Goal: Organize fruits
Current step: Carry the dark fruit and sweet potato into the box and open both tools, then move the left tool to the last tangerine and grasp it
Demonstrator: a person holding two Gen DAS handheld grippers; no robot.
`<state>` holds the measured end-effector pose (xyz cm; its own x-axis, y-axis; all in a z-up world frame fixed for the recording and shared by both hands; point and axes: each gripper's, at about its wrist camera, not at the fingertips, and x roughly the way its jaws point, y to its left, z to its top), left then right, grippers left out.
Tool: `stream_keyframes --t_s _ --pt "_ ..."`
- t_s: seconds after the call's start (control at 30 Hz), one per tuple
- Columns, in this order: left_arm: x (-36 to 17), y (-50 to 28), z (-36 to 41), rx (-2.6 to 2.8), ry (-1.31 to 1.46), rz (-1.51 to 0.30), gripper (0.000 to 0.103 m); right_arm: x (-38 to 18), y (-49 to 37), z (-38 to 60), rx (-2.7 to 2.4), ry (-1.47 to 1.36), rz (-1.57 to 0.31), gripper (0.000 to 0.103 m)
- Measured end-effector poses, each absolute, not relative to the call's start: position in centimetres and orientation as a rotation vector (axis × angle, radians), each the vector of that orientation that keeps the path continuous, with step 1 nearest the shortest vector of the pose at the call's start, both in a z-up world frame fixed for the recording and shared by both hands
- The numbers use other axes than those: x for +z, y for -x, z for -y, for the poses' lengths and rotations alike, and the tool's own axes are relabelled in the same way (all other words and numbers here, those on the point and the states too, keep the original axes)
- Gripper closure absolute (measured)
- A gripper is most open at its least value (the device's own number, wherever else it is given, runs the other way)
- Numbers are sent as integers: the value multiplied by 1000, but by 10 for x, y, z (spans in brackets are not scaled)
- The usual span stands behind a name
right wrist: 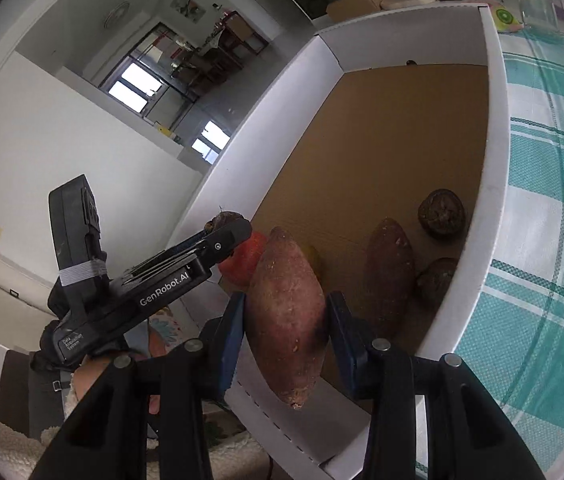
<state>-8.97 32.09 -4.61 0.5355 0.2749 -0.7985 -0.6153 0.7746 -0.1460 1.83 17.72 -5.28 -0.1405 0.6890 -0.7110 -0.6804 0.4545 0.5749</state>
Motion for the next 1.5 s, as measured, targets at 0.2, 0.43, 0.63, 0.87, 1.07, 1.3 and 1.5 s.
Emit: stream_keyframes --t_s 0.2,0.43,0.63,0.87,1.07,1.3,1.5 --pt "-34 80 -307 585 392 -788 15 -24 -28 -141 1135 -37 -1057 35" --pt "-4 54 -246 403 325 -703 13 -23 -75 -20 751 21 -775 7" --pt "5 20 -150 66 284 -739 10 -103 -153 97 302 147 -846 8" --pt "-34 -37 -35 -209 151 -870 10 -124 -173 184 74 -8 -853 7" --pt "-94 -91 -16 -90 40 -913 10 -130 -176 184 49 -2 -864 7" --pt "-127 -119 -26 -2 4 -919 8 -140 -186 194 59 -75 -905 7" --pt "-129 -121 -26 14 9 -926 5 -142 -187 193 65 -78 -916 2"
